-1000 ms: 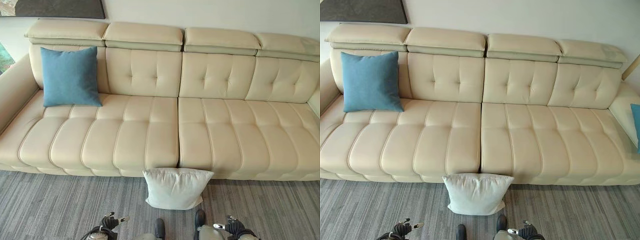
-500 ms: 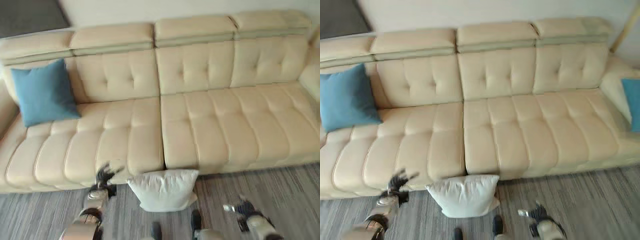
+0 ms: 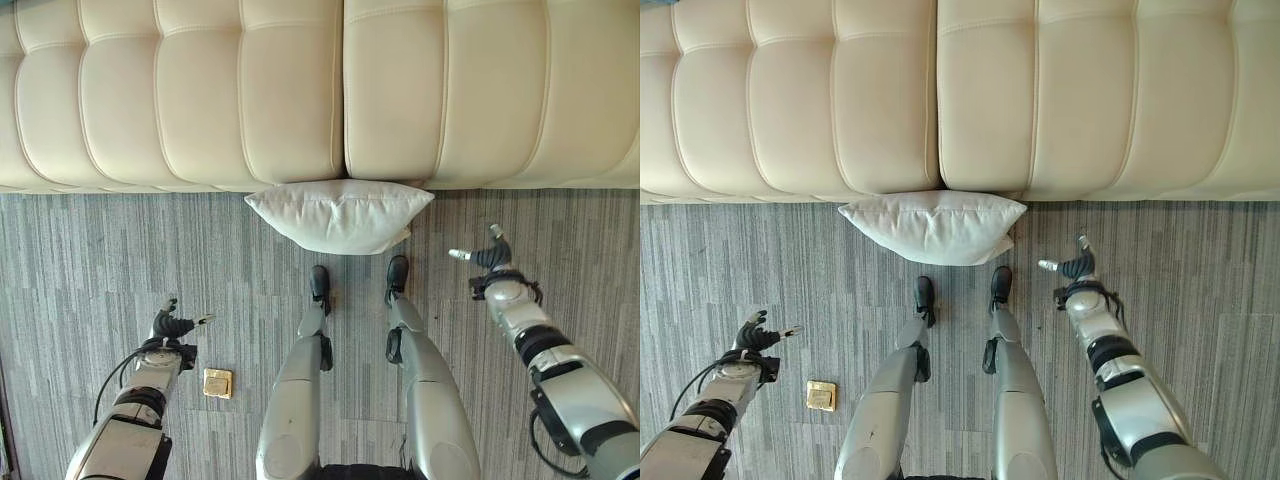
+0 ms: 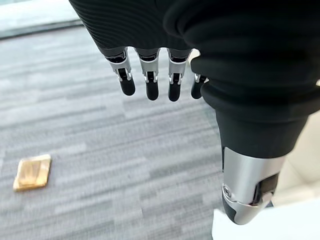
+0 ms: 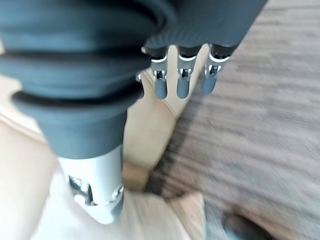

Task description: Pick up all the scattered cushions and arrange them neatly on the sofa.

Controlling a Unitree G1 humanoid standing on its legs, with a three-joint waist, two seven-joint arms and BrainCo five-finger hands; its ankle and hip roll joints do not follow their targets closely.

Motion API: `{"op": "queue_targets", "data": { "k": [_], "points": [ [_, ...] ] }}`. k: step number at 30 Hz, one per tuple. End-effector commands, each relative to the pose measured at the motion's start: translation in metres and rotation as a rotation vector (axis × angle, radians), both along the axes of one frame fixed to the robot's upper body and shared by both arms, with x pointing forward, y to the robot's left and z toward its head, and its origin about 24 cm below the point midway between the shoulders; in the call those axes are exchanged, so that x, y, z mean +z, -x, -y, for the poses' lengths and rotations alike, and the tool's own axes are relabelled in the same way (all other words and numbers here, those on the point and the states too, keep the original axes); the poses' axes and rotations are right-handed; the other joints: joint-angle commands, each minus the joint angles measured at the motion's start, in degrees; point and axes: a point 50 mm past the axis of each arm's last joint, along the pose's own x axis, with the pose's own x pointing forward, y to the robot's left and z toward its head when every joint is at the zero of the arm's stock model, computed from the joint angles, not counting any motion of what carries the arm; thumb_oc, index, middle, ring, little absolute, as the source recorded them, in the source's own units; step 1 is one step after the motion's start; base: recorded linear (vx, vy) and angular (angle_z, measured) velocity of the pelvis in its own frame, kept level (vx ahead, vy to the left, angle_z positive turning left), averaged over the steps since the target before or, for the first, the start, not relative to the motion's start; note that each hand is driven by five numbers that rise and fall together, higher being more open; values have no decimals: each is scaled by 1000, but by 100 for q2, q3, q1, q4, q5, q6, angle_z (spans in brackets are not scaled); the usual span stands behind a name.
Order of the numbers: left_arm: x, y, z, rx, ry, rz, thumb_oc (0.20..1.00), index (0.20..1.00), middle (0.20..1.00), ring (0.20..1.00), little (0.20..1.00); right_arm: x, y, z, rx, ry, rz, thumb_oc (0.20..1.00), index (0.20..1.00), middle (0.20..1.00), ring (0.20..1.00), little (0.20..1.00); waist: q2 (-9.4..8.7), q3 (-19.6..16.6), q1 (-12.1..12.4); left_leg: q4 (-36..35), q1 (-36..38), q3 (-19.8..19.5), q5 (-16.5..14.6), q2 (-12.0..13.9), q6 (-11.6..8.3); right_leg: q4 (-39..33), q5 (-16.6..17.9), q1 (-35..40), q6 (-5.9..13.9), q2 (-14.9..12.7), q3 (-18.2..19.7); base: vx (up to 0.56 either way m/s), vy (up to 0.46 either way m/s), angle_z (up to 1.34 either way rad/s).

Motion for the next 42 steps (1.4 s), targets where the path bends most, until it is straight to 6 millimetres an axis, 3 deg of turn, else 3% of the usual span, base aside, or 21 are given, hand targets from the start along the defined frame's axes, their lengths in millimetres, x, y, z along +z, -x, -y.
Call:
{"op": "queue_targets", "data": {
  "k": [1,5,8,11,13,14,16,23,24,25,26,27,28,29,31,34,35,38,39,40,42],
  "points": [
    [-6,21,-19,95,-44,-20,1000,1000,1000,1000,1000,-11,11,-1,-10,14,8,1000,1000,1000,1000,1000,-221,-558,10,692,-115,-107,-807,-4,-92,837,-1066,-56,477,-427,441,-23,33,3],
    [16,-2,-18,115,-55,102,1000,1000,1000,1000,1000,9,-3,-11,-11,-20,98,1000,1000,1000,1000,1000,-278,-440,26,863,-541,-141,-832,-23,-85,961,-1036,-441,496,-456,446,-28,15,2],
    [55,-39,-10,87,-92,260,1000,1000,1000,1000,1000,45,-23,-25,8,-40,227,1000,1000,1000,1000,1000,-330,-370,24,1142,-1090,-234,-1047,-40,-96,1313,-1216,-1007,533,-452,525,0,18,9],
    [72,-54,-6,74,-109,316,1000,1000,1000,1000,1000,62,-31,-31,17,-45,285,1000,1000,1000,1000,1000,-362,-365,10,1352,-1478,-271,-1109,-50,-79,1531,-1268,-1358,537,-472,548,10,14,9],
    [93,-71,3,53,-122,388,1000,1000,1000,1000,1000,88,-41,-40,34,-51,371,1000,1000,1000,1000,1000,-390,-351,-23,1671,-2022,-322,-1204,-61,-63,1824,-1326,-1842,539,-503,601,-1,6,2],
    [93,-71,3,53,-122,388,1000,1000,1000,1000,1000,88,-41,-40,34,-51,371,1000,1000,1000,1000,1000,-390,-362,-23,1684,-2045,-322,-1209,-62,-63,1835,-1330,-1864,540,-505,603,6,17,7],
    [109,-83,14,14,-141,451,1000,1000,1000,1000,1000,112,-47,-42,21,-83,460,1000,1000,1000,1000,1000,-413,-373,-60,2044,-2541,-362,-1330,-88,-39,2217,-1414,-2344,522,-538,663,13,23,9],
    [145,-95,16,-5,-200,576,1000,1000,1000,1000,1000,147,-49,-34,-7,-150,607,1000,1000,1000,1000,1000,-423,-539,-104,3129,-3911,-418,-1641,-191,50,3285,-1690,-3678,487,-567,774,40,33,2],
    [145,-95,16,-5,-201,576,1000,1000,1000,1000,1000,147,-49,-34,-7,-150,607,1000,1000,1000,1000,1000,-423,-566,-104,3152,-3952,-417,-1650,-192,50,3307,-1699,-3719,487,-569,777,33,50,2],
    [118,-87,12,16,-167,475,1000,1000,1000,1000,1000,147,-49,-34,-5,-168,609,1000,1000,1000,1000,1000,-475,-561,-139,3255,-4061,-404,-1652,-173,59,3443,-1726,-3859,479,-553,783,38,30,-5],
    [137,-96,8,35,-197,499,1000,1000,1000,1000,1000,153,-50,-38,3,-169,630,1000,1000,1000,1000,1000,-504,-645,-157,3367,-4238,-414,-1674,-173,53,3524,-1757,-4010,482,-562,796,66,75,-8],
    [156,-110,16,-5,-268,499,1000,1000,1000,1000,1000,162,-53,-44,23,-204,653,1000,1000,1000,1000,1000,-488,-660,-187,3571,-4532,-392,-1670,-186,75,3718,-1767,-4283,492,-607,826,64,45,-8],
    [157,-110,17,-6,-269,500,1000,1000,1000,1000,1000,162,-53,-44,22,-205,654,1000,1000,1000,1000,1000,-490,-671,-181,3590,-4561,-390,-1676,-188,76,3736,-1774,-4313,493,-608,831,66,57,-7],
    [179,-121,34,-46,-297,582,1000,1000,1000,1000,1000,173,-52,-55,53,-254,702,1000,1000,1000,1000,1000,-454,-633,-160,3746,-4824,-394,-1684,-211,92,3925,-1819,-4567,498,-660,809,43,21,-4],
    [198,-131,52,-84,-286,656,1000,1000,1000,1000,1000,191,-51,-65,86,-297,779,1000,1000,1000,1000,1000,-421,-632,-134,3884,-5074,-406,-1698,-255,102,4092,-1851,-4824,518,-688,823,49,32,6],
    [220,-138,73,-139,-258,749,1000,1000,1000,1000,1000,210,-48,-77,133,-336,861,1000,1000,1000,1000,1000,-394,-668,-118,3975,-5307,-407,-1677,-286,90,4221,-1866,-5068,540,-703,845,42,41,5],
    [243,-144,96,-211,-195,847,1000,1000,1000,1000,1000,229,-47,-90,179,-369,923,1000,1000,1000,1000,1000,-378,-700,-118,4075,-5495,-401,-1661,-289,72,4318,-1870,-5246,556,-714,870,34,26,-2],
    [263,-148,118,-275,-126,923,1000,1000,1000,1000,1000,241,-47,-106,223,-389,945,1000,1000,1000,1000,1000,-378,-757,-119,4162,-5666,-402,-1662,-311,64,4398,-1871,-5420,565,-693,897,43,43,-4],
    [279,-150,148,-358,-34,986,558,558,558,558,558,252,-46,-122,273,-399,963,200,200,200,200,200,-395,-817,-134,4213,-5827,-402,-1661,-299,62,4435,-1879,-5546,574,-690,899,43,-2,0],
    [286,-150,161,-397,1,1013,200,200,200,200,200,255,-46,-127,292,-411,966,200,200,200,200,200,-395,-851,-141,4245,-5899,-402,-1654,-301,58,4453,-1871,-5607,580,-696,900,52,-3,1],
    [293,-149,172,-433,46,1037,200,200,200,200,200,259,-45,-132,309,-426,973,200,200,200,200,200,-396,-889,-152,4258,-5955,-410,-1646,-309,51,4466,-1872,-5654,586,-695,901,23,-3,5]
  ]
}}
